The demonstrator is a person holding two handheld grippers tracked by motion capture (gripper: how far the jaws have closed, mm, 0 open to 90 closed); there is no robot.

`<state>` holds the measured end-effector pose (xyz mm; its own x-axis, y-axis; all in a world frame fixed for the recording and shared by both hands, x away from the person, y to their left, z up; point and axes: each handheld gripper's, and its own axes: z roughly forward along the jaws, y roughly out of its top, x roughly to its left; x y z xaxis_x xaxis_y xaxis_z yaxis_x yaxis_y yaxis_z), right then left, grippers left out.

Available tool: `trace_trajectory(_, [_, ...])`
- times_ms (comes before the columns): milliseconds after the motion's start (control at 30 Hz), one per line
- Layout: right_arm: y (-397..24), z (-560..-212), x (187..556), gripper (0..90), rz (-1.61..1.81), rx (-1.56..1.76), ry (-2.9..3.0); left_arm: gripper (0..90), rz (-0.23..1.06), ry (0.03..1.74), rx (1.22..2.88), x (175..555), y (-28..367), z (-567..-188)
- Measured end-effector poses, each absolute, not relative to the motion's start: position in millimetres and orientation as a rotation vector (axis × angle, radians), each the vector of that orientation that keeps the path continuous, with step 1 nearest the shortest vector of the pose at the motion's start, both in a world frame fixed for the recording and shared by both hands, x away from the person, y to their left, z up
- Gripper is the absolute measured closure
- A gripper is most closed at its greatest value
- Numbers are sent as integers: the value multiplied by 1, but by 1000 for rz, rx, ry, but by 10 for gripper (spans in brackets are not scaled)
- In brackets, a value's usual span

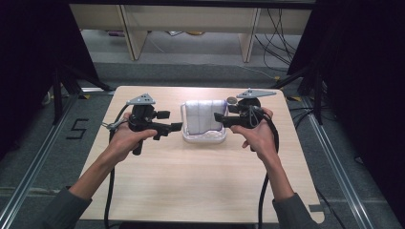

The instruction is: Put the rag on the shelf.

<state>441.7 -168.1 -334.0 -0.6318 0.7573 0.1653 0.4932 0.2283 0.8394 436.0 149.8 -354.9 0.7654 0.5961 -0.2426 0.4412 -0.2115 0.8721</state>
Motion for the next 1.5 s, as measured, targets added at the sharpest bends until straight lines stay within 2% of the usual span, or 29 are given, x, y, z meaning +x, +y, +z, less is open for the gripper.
trace_trajectory(733, [-177, -347, 424, 330, 1361, 1124, 2205, 218, 150, 737, 1854, 408, 147, -371])
trace_trajectory(1500, [-181, -366, 405, 320, 1369, 1124, 2216, 215, 133, 744, 1883, 391, 154, -400])
